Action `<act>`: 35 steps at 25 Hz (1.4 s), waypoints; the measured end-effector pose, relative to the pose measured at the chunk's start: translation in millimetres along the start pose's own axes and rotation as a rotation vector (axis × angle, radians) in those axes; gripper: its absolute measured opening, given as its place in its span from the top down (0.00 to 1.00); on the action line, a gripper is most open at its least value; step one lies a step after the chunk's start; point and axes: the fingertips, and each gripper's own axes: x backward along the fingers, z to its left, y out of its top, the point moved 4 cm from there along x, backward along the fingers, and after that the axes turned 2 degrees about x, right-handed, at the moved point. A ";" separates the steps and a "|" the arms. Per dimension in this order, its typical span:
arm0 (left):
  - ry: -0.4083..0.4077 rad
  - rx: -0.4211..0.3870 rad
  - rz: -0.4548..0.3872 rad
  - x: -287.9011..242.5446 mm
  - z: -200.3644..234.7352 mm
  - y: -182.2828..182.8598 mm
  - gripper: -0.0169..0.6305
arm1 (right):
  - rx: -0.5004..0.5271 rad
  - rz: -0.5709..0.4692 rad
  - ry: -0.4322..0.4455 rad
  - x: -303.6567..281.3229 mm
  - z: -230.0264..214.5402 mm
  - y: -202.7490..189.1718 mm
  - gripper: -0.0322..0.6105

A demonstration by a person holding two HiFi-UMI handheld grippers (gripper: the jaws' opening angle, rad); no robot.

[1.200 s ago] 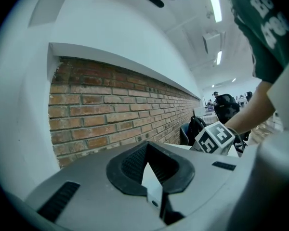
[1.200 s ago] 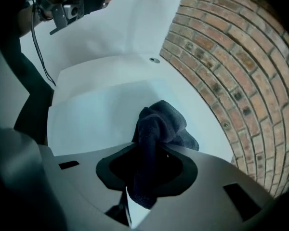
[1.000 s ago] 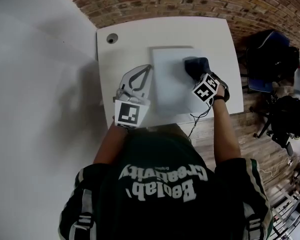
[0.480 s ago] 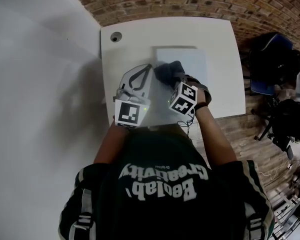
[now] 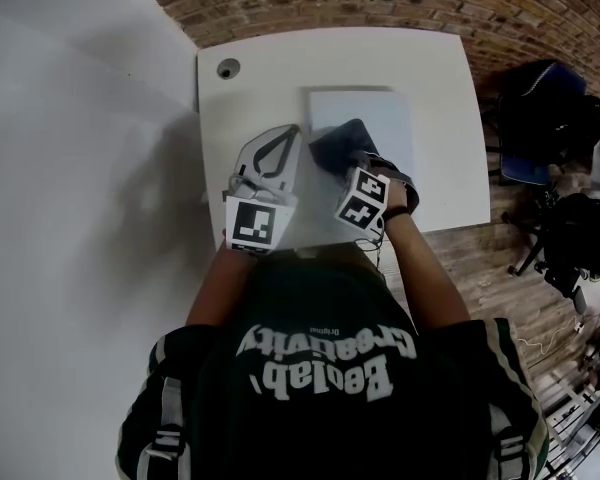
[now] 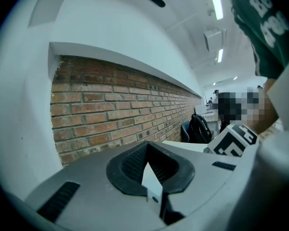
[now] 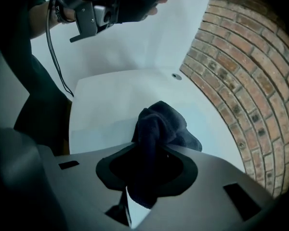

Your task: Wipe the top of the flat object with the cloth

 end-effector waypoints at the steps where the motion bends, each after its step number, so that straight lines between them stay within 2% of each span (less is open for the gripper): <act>1: -0.005 0.000 0.001 -1.6 -2.5 0.3 0.98 | -0.021 0.017 -0.010 1.8 -3.8 -13.2 0.82; 9: -0.041 -0.015 0.012 -9.7 -30.5 0.7 0.98 | -0.187 0.134 -0.086 32.9 -30.0 -118.8 0.82; 13: -0.042 -0.030 0.017 -10.0 -40.0 1.6 0.98 | -0.220 0.131 -0.097 40.0 -32.5 -135.4 0.82; 17: -0.031 -0.034 0.014 -5.7 -43.7 6.0 0.98 | -0.228 0.046 -0.114 55.1 -35.6 -107.9 0.82; 20: -0.011 -0.032 0.015 -1.0 -42.1 7.0 0.98 | -0.149 -0.034 -0.115 62.3 -27.6 -63.1 0.82; 23: 0.014 -0.036 0.021 5.2 -41.0 6.9 0.98 | -0.052 -0.102 -0.058 56.6 -3.2 -17.9 0.82; 26: 0.043 -0.031 0.021 13.2 -38.3 7.1 0.98 | 0.049 -0.115 0.025 40.3 30.8 10.4 0.82; 30: 0.076 -0.030 0.038 26.3 -32.6 3.5 0.98 | 0.145 -0.084 0.103 17.0 66.9 20.2 0.82; 35: 0.093 -0.036 0.043 28.6 -33.6 4.2 0.98 | 0.110 -0.121 0.101 14.3 65.7 13.8 0.82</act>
